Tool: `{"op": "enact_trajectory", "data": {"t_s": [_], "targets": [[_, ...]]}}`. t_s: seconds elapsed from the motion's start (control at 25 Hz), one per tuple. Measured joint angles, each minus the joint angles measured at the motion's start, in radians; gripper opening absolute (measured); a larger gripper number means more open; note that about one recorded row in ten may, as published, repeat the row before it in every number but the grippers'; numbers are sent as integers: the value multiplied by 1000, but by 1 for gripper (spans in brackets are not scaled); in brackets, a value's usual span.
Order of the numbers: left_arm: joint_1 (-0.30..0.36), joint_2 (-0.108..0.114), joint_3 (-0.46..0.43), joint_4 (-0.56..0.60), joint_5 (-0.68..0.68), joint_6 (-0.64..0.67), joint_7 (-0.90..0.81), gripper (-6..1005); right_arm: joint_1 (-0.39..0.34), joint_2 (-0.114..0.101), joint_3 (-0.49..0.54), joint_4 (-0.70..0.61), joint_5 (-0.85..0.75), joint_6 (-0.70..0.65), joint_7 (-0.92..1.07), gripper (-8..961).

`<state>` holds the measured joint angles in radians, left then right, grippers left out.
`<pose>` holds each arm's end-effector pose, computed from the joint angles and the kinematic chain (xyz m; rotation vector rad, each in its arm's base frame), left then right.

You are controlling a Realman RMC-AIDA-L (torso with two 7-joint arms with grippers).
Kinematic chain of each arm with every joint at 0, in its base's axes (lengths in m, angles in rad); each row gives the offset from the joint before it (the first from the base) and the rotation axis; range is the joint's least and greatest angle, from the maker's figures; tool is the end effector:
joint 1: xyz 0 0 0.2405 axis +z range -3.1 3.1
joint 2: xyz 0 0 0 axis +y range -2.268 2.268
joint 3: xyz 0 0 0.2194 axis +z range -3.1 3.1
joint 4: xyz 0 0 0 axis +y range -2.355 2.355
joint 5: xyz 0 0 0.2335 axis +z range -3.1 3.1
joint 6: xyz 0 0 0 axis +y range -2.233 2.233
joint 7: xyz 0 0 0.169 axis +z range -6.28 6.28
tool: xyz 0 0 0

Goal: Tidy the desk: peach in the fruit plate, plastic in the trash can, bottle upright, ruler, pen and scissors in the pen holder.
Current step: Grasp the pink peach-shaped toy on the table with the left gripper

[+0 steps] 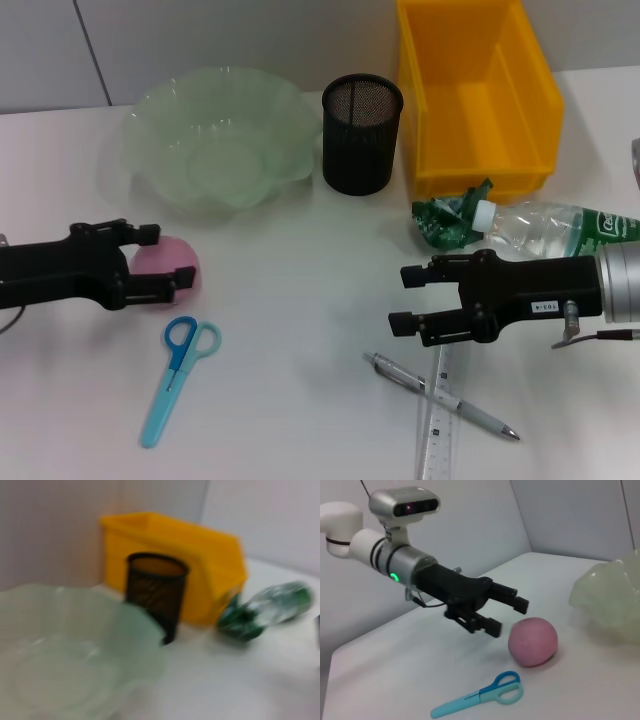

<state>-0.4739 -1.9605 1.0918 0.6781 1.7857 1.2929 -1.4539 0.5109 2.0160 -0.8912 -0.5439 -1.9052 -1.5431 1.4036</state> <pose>-0.2598 0.3637 -0.0009 -2.6889 -0.6160 -0.4135 0.2492 0.3222 -0.0231 -2.8428 0.7274 0.6515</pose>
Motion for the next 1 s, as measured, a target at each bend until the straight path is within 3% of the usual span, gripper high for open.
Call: {"op": "enact_trajectory", "data": {"t_s": [0.36, 0.8, 1.0], "targets": [[-10, -32, 2, 26, 122, -117, -18, 807, 6, -2, 0, -1, 0, 0, 5, 784], [-11, -54, 11, 34, 137, -181, -24, 799, 14, -8, 2, 0, 0, 0, 8, 783], [-10, -57, 11, 36, 140, -192, -24, 617, 15, -10, 2, 1, 0, 0, 9, 783]]}}
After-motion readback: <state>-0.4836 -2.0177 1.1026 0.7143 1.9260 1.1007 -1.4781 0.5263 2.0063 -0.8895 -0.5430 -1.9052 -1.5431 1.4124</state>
